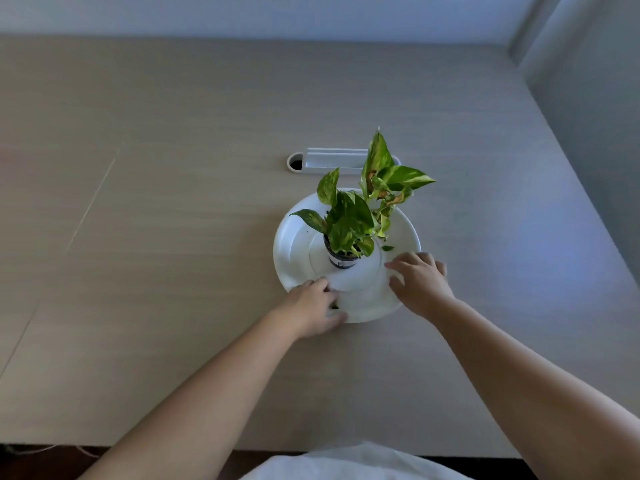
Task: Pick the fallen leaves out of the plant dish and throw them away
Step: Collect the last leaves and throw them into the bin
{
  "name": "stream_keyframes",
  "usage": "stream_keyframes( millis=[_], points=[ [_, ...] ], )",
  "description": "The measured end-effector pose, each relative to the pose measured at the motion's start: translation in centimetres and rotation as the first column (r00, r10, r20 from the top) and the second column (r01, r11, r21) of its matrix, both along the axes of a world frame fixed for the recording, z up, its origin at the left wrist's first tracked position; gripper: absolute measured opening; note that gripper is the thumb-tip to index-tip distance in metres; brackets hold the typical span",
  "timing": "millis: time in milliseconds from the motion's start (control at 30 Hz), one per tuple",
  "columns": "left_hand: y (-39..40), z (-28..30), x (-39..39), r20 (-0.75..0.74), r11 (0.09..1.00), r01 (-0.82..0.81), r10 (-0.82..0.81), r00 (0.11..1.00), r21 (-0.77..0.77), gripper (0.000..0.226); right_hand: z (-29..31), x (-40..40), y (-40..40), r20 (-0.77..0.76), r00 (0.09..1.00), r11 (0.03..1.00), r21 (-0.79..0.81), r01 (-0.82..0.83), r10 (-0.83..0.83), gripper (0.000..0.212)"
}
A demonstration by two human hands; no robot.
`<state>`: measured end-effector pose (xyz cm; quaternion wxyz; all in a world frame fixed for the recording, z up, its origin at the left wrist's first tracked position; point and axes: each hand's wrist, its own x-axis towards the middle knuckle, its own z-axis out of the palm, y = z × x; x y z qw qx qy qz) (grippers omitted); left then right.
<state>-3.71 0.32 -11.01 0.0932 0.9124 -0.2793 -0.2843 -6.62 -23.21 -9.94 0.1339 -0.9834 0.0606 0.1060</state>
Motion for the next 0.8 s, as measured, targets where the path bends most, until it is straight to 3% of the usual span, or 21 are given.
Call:
stream_keyframes(
  millis=[167,300,533,800],
  points=[
    [-1.0,-0.1,-0.9,-0.006,0.999,0.037,-0.037,0.999,0.007,0.062,0.4,4.4,-1.5,-0.054,0.998,0.992,-0.124,0.026,-0.033,0.040],
    [-2.8,0.0,-0.8,-0.094,0.979,-0.197,0.192,0.977,-0.050,0.036,-0.1,6.1,-1.9,-0.023,0.990,0.988,-0.065,0.139,-0.141,0.026],
    [-4.4,0.2,1.4,-0.042,0.947,-0.319,0.320,0.947,0.030,0.009,-1.0,7.6,-1.3,-0.014,0.982,0.982,-0.013,0.186,-0.187,0.016],
    [-4.6,-0.2,1.6,-0.035,0.959,-0.275,0.277,0.960,0.063,0.021,-1.5,6.4,-1.1,-0.040,0.982,0.983,-0.031,0.182,-0.184,0.022]
  ],
)
